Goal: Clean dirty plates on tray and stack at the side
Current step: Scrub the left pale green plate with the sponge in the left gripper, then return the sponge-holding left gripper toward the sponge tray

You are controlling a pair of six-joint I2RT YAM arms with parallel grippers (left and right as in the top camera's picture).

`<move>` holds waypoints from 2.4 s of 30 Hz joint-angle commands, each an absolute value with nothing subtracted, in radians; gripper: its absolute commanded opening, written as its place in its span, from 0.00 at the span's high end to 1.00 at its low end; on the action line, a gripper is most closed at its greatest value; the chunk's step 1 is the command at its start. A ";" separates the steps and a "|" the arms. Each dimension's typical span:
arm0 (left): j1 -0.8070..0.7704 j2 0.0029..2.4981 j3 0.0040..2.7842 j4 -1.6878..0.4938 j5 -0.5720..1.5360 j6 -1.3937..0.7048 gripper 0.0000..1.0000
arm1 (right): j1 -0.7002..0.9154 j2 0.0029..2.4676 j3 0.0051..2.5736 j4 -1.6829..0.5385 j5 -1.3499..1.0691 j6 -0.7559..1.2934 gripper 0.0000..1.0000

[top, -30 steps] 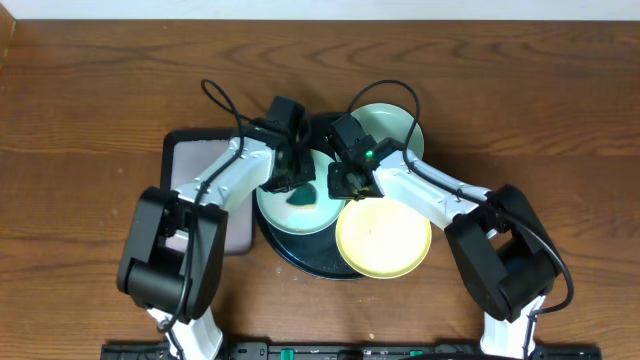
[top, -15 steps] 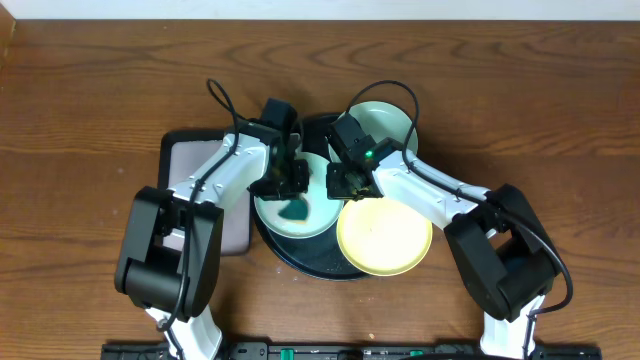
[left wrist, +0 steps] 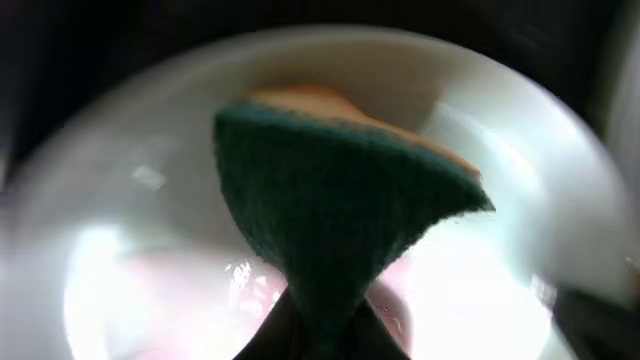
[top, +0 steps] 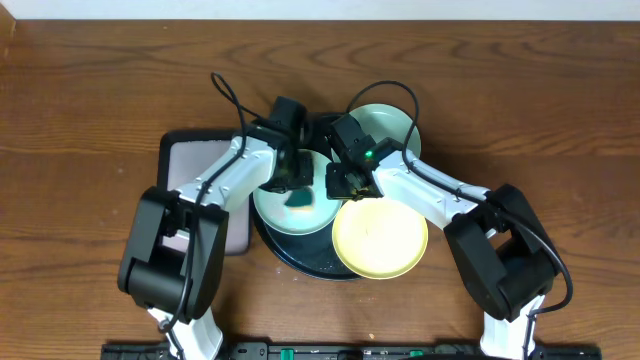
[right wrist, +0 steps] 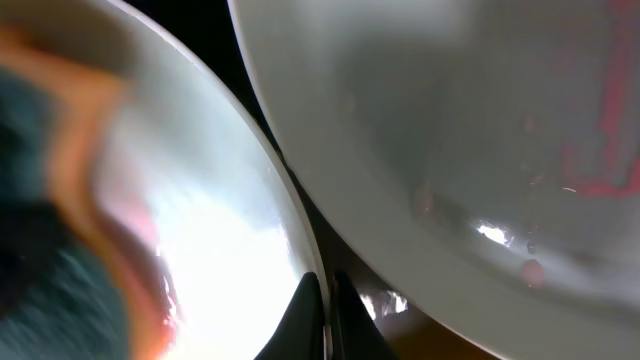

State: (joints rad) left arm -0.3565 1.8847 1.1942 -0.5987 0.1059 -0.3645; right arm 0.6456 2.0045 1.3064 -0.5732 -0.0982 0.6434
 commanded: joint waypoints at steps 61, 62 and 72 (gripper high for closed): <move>-0.093 1.515 1.409 -1.055 -0.063 -0.323 0.93 | 0.656 1.978 1.328 -0.557 -0.162 0.534 0.99; -0.076 1.515 1.409 -1.061 -0.060 -0.324 0.93 | 0.656 1.962 1.328 -0.561 -0.162 0.522 0.99; -0.009 1.515 1.409 -1.061 -0.060 -0.323 0.92 | 0.687 1.800 1.328 -0.610 -0.011 0.430 0.99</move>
